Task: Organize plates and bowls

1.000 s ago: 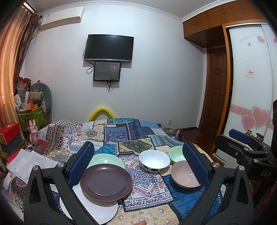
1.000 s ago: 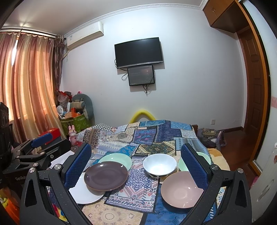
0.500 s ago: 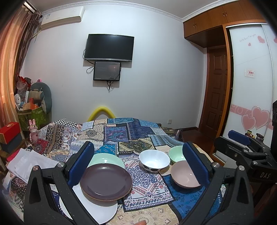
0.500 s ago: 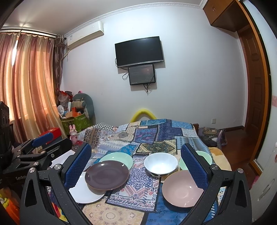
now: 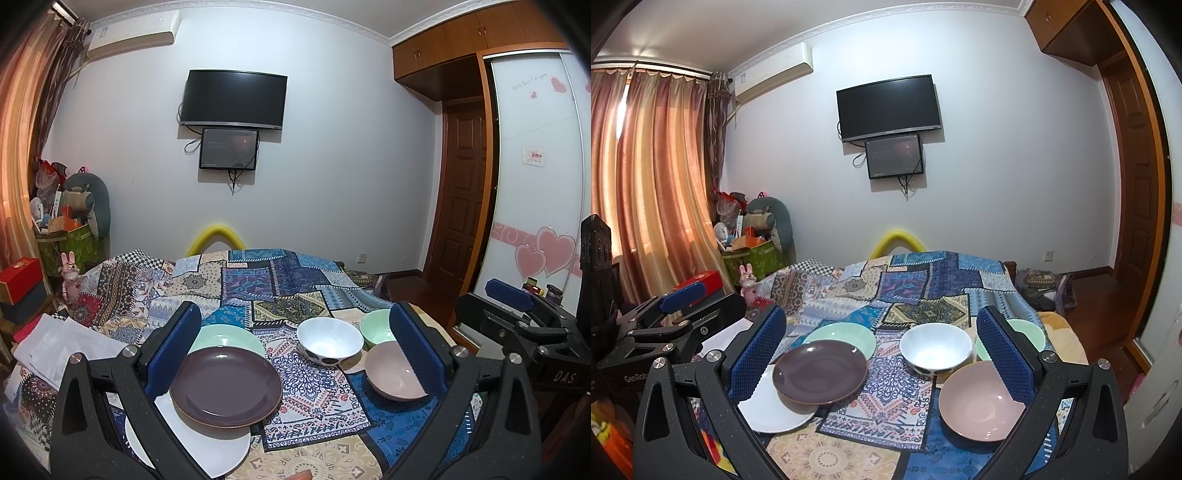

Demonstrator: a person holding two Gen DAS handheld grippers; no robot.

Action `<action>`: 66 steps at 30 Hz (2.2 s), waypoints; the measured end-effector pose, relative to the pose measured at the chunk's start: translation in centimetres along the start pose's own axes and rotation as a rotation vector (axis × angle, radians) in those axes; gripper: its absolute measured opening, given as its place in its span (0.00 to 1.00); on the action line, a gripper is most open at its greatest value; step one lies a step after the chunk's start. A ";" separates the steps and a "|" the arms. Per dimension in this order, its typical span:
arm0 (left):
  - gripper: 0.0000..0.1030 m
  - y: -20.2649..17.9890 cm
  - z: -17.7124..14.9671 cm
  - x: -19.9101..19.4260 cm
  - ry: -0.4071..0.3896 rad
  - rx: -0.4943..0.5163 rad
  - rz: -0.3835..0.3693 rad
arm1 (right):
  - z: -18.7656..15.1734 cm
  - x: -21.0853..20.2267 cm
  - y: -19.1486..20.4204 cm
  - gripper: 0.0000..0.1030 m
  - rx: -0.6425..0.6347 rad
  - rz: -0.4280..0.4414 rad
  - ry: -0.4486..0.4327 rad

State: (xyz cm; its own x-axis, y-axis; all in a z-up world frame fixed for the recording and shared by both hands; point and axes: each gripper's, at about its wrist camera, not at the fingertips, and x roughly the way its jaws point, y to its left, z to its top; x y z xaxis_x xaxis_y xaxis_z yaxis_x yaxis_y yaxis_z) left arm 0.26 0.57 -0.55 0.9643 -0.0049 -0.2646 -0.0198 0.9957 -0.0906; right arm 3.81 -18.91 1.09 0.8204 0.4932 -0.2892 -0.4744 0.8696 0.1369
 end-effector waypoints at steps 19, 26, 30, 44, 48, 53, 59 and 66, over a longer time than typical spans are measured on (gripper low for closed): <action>1.00 3.8 -2.2 4.5 0.091 -0.016 0.032 | -2.4 4.6 -0.3 1.00 0.018 0.008 0.119; 1.00 7.6 -4.6 7.9 0.193 -0.038 0.016 | -4.4 8.1 -0.3 1.00 0.049 0.021 0.224; 0.94 9.5 -6.1 9.9 0.245 -0.024 0.024 | -5.4 10.5 0.2 0.99 0.051 0.031 0.288; 0.65 17.9 -9.8 16.8 0.455 -0.089 0.038 | -8.7 17.8 2.4 0.68 0.031 0.058 0.482; 0.58 20.2 -10.9 19.0 0.536 -0.147 0.027 | -9.5 19.4 2.2 0.61 0.059 0.061 0.541; 0.43 22.4 -12.2 21.7 0.615 -0.173 0.036 | -10.5 21.0 2.0 0.55 0.093 0.063 0.602; 0.31 23.3 -13.0 23.3 0.659 -0.176 0.016 | -11.6 22.6 2.2 0.34 0.103 0.073 0.677; 0.16 23.7 -13.3 24.2 0.708 -0.214 -0.025 | -12.1 23.7 1.9 0.27 0.147 0.078 0.712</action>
State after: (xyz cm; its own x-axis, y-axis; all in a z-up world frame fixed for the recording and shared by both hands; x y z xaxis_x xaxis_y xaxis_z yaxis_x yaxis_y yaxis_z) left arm 19.63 22.83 -21.88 0.5658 -0.1576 -0.8094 -0.1208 0.9551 -0.2704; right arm 18.47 -5.91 -16.95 0.3560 0.4618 -0.8124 -0.4341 0.8516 0.2939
